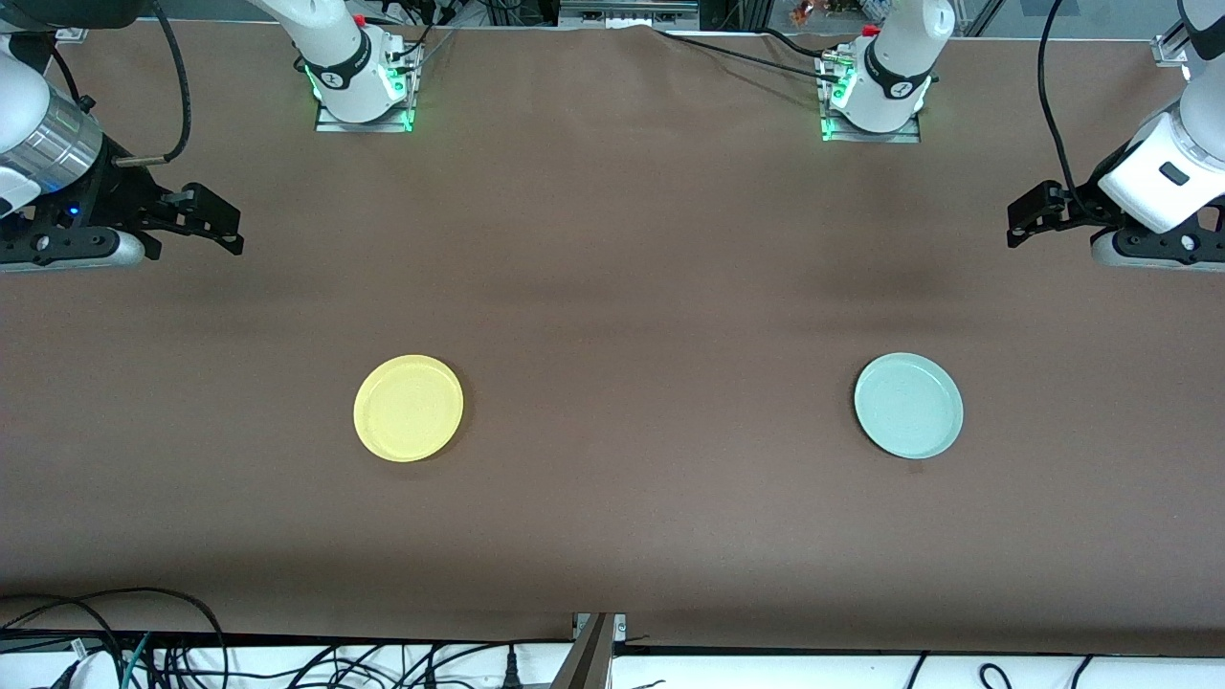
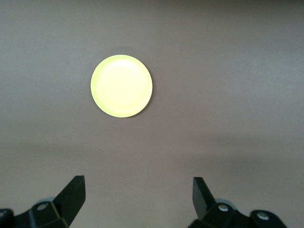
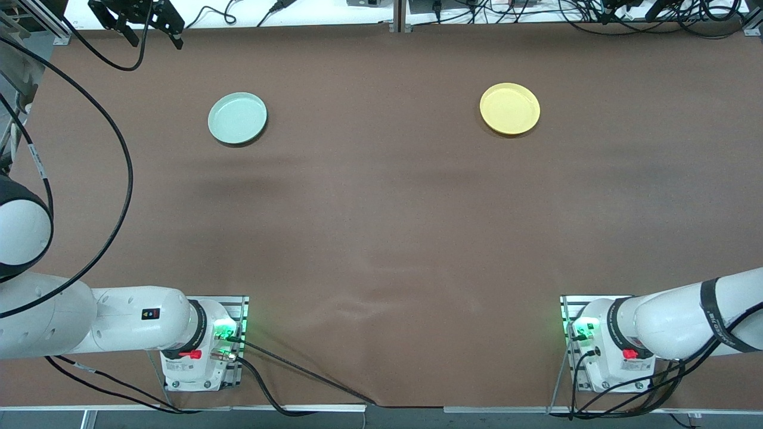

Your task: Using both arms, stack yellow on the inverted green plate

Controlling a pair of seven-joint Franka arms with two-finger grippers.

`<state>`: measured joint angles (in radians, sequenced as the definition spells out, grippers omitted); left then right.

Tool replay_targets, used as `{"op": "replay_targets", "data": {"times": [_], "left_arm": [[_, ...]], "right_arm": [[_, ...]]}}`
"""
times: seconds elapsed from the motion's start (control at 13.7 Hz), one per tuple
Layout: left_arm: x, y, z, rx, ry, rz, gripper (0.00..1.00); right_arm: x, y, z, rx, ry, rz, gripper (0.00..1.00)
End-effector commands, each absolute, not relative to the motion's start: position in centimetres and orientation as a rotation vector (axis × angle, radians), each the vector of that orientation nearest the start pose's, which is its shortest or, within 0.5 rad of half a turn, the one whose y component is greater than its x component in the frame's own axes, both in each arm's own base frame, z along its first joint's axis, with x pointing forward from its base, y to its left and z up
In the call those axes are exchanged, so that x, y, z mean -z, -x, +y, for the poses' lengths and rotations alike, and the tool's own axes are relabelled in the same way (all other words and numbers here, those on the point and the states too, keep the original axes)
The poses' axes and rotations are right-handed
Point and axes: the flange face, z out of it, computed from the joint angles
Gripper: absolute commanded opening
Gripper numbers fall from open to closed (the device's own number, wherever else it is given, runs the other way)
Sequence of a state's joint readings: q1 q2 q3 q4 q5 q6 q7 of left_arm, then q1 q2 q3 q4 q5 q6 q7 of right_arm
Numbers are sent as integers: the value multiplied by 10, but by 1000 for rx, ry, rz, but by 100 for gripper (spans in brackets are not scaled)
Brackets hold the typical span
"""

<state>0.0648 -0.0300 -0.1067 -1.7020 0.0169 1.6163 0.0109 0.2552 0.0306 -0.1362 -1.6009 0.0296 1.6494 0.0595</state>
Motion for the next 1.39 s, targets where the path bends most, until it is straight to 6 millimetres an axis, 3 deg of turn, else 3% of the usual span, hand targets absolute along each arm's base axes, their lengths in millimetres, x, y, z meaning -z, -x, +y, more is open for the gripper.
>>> {"op": "replay_targets", "data": {"times": [0.0, 0.51, 0.73, 1.02, 1.31], "left_arm": [[-589, -547, -21, -94, 3144, 103, 100], [-587, -548, -16, -102, 3146, 86, 100], [-570, -551, -17, -185, 3167, 85, 100], [-489, -582, -13, -389, 3155, 92, 100], [-396, -637, 11, -341, 3177, 239, 100]], "right_arm": [[-608, -565, 72, 23, 3129, -117, 100], [-608, -565, 71, 21, 3131, -112, 100], [-608, -565, 71, 21, 3131, -110, 100], [-602, -567, 72, 2, 3133, -110, 100], [-592, -569, 79, -31, 3136, -131, 100]]}}
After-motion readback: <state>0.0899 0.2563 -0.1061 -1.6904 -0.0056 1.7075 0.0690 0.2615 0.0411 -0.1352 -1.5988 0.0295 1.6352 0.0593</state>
